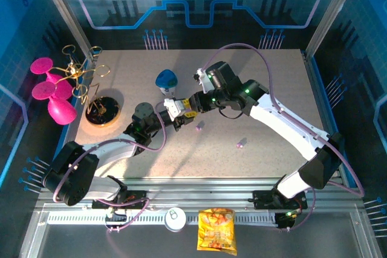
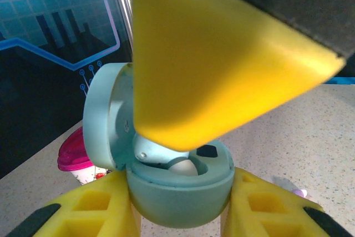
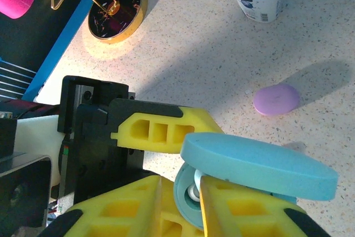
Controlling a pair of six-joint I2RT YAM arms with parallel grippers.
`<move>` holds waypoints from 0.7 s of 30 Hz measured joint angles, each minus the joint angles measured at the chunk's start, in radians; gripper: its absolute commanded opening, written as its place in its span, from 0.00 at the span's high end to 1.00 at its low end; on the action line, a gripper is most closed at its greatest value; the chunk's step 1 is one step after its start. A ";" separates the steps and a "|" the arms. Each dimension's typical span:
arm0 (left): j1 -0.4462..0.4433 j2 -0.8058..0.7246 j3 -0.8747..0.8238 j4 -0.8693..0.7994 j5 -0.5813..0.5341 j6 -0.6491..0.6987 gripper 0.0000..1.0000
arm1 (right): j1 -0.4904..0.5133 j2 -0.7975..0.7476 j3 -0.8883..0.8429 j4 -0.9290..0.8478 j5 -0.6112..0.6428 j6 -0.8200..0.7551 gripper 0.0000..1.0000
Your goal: Insert wireless bluetooth earbuds into charging case
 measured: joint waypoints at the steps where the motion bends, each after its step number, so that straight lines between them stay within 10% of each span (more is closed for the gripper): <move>1: 0.000 0.000 0.000 0.000 0.000 -0.003 0.78 | 0.000 0.000 0.000 0.003 -0.002 -0.002 0.76; 21: -0.002 0.000 0.000 0.039 0.001 -0.022 0.78 | -0.020 -0.125 -0.137 0.106 -0.026 0.003 0.60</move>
